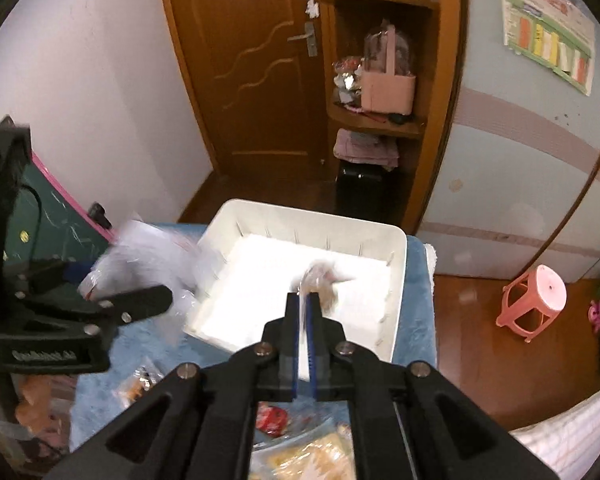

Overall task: Organize snacks
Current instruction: 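Carry both snacks over the white bin and open both tools to drop them, then withdraw both tools from the bin back over the remaining snacks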

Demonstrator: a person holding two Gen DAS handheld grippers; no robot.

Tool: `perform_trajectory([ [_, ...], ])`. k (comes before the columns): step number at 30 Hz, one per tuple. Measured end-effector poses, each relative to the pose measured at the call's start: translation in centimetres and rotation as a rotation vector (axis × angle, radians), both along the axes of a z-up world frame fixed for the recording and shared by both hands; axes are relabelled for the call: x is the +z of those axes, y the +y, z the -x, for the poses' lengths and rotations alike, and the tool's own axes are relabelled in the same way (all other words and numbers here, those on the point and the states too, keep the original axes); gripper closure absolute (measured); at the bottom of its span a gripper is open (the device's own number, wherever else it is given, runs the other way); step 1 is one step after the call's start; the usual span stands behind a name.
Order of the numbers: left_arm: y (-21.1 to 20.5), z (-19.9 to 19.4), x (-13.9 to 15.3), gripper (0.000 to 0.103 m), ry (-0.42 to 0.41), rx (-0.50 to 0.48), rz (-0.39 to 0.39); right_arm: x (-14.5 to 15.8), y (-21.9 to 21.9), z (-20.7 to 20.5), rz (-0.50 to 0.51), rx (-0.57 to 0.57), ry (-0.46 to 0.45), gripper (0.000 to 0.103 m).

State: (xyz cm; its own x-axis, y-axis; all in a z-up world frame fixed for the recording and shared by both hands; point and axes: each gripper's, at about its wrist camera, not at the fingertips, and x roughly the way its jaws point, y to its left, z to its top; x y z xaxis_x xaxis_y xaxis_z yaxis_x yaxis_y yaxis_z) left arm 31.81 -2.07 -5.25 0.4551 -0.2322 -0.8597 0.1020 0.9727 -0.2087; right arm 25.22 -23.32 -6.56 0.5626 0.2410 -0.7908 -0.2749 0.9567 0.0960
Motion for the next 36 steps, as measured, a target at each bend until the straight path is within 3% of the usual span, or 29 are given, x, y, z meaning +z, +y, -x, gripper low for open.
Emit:
perform_trajectory([
  [2,0.6,-0.8,-0.9,0.011,0.024,0.028,-0.012,-0.8,-0.1,-0.6,-0.011,0.006,0.031,0.064],
  [4,1.0,-1.6,-1.9,0.011,0.062,0.053,-0.018,-1.3,-0.5,-0.9,-0.049,-0.001,0.046,0.051],
  [5,1.4,-1.8,-2.4,0.011,0.081,0.062,-0.014,-1.4,-0.6,-1.0,-0.058,-0.006,0.049,0.049],
  [13,2.4,0.2,-3.6,0.008,0.096,0.08,-0.019,-2.4,-1.2,0.5,-0.078,-0.045,0.095,0.049],
  [21,2.8,4.2,-1.2,0.005,0.024,0.049,-0.036,-2.1,-0.9,4.6,-0.037,-0.085,0.093,0.049],
  [36,4.2,15.0,4.7,0.001,-0.182,-0.056,-0.053,2.0,0.2,16.0,0.042,-0.161,-0.119,0.049],
])
